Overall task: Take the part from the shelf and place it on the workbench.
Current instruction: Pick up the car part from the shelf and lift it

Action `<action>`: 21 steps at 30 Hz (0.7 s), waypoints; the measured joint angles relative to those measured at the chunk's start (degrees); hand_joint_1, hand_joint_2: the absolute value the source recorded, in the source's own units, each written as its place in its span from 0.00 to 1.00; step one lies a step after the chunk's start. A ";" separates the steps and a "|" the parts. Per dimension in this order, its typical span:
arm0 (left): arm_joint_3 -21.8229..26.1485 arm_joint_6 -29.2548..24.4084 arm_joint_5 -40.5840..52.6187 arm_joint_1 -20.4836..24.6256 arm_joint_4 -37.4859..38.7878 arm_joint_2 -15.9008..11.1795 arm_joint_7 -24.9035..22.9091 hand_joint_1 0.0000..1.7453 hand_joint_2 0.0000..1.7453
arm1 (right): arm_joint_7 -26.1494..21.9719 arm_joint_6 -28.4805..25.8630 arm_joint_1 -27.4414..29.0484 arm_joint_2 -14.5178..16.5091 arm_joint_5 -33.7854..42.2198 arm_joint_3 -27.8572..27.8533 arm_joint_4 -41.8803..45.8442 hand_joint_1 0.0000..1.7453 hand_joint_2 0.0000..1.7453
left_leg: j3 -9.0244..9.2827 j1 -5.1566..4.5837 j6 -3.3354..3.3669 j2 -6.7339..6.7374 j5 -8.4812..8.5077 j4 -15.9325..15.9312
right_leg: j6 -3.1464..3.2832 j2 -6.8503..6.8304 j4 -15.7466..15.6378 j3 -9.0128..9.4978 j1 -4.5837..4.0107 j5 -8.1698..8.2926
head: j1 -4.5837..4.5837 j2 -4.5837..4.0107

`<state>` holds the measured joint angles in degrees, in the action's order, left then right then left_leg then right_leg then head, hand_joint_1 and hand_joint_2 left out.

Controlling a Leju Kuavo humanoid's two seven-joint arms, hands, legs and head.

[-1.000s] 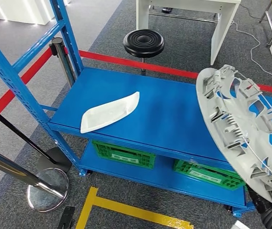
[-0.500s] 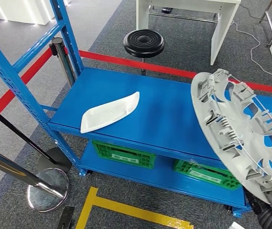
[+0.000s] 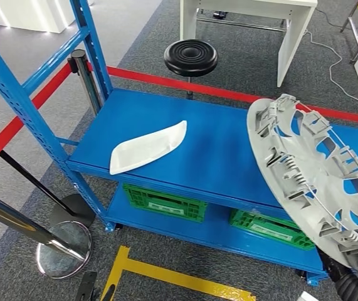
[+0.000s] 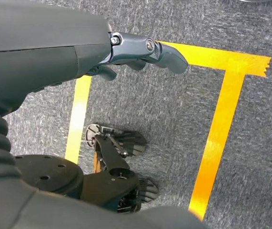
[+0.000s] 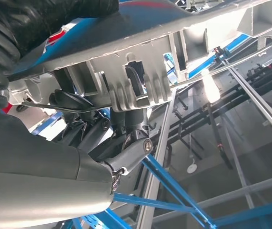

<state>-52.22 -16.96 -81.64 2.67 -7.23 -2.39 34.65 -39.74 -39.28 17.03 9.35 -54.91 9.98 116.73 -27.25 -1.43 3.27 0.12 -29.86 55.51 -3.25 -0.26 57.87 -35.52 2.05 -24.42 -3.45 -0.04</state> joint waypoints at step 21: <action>-0.09 -0.97 -1.08 0.25 0.00 0.07 0.52 0.00 0.00 | 0.01 0.00 -0.03 -0.63 0.02 0.39 -0.02 1.00 1.00 | -8.56 1.15 -3.54 -0.29 -7.54 16.78 | 3.64 -0.10 0.71 1.55 -1.03 -2.46 | -0.40 0.01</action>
<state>-52.31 -17.93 -82.72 2.91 -7.23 -2.32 35.17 -39.73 -39.28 17.00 8.72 -54.89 10.37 116.72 -35.81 -0.28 -0.28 -0.18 -37.40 72.29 0.39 -0.36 58.58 -33.97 1.02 -26.88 -3.85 -0.03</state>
